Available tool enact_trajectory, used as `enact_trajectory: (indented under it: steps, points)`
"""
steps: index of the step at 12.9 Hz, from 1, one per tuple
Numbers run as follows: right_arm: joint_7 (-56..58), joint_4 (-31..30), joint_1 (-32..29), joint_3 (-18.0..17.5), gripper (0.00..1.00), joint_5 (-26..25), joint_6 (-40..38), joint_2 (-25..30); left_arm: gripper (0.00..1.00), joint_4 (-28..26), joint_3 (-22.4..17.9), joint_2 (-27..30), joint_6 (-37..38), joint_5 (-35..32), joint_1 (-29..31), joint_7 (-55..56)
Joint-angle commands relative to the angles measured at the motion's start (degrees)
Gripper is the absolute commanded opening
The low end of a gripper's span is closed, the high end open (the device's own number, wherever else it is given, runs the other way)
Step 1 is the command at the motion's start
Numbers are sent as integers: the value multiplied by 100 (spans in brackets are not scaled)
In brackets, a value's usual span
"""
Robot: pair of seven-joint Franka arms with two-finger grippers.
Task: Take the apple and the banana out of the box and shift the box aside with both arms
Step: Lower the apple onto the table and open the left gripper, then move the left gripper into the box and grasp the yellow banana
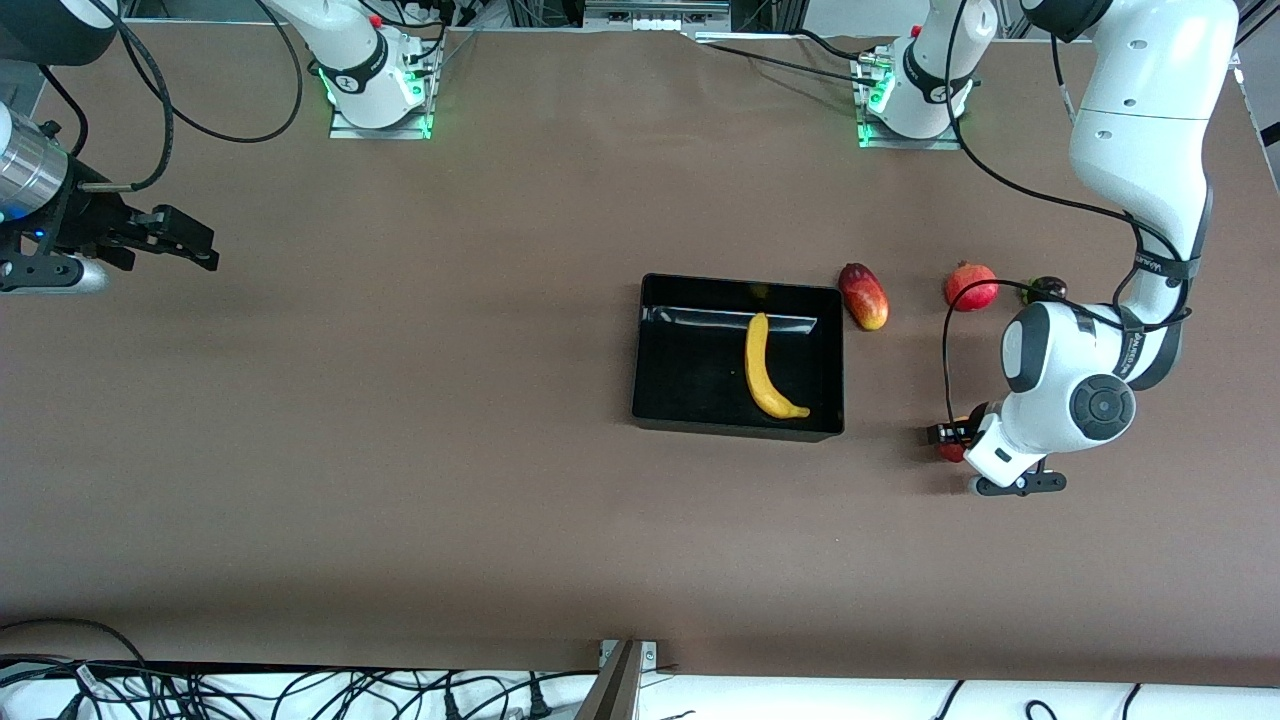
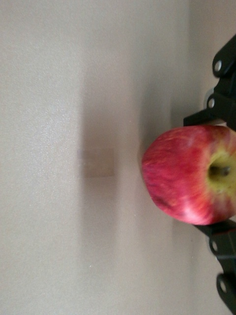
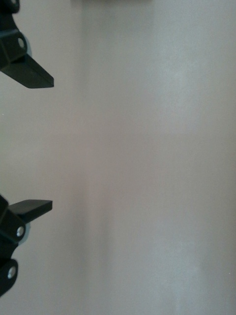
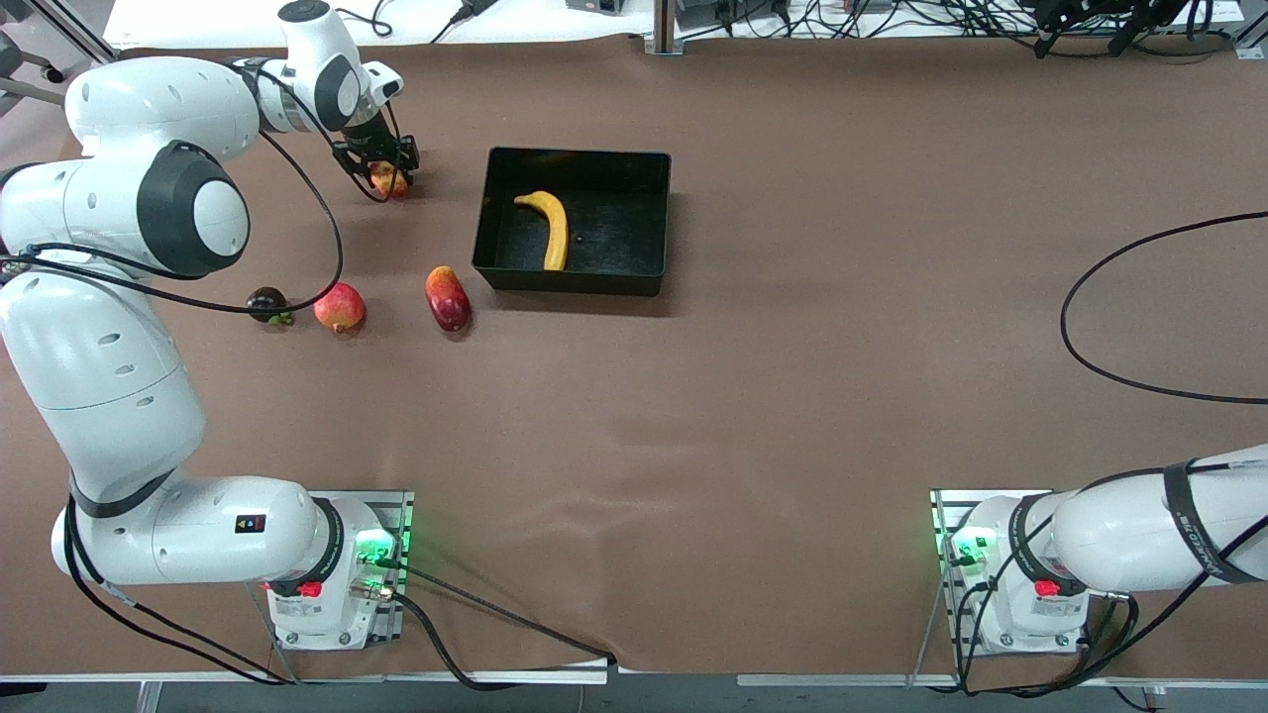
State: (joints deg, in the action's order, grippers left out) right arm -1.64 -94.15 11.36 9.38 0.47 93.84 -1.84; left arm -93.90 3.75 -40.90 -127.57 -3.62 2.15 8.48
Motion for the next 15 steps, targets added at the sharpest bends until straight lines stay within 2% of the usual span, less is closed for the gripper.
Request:
enact_trajectory:
  steps: [1,3,5,7,10,12,15]
  points:
    - [-30,90,-73,-68,100,-56,-23,-35,100,117,265,615,1201,-78,31,118]
    - [-30,90,-81,-68,100,-56,-23,-44,100,135,581,1188,2172,132,-179,897]
    - [-30,90,-81,-68,100,-56,-23,-44,100,109,600,1426,2254,562,-643,1697]
    - [-30,81,-90,-59,100,-56,-67,-35,100,135,609,1253,2167,573,-1240,2514]
    - [-30,81,-81,-51,100,-56,-67,-35,100,39,977,735,993,503,-1524,3386]
    - [-39,81,-73,-51,100,-47,-76,-35,100,4,969,391,569,215,-1762,3905]
    - [-39,81,-81,-51,100,-47,-85,-35,100,-321,978,224,-11,37,-1832,4109]
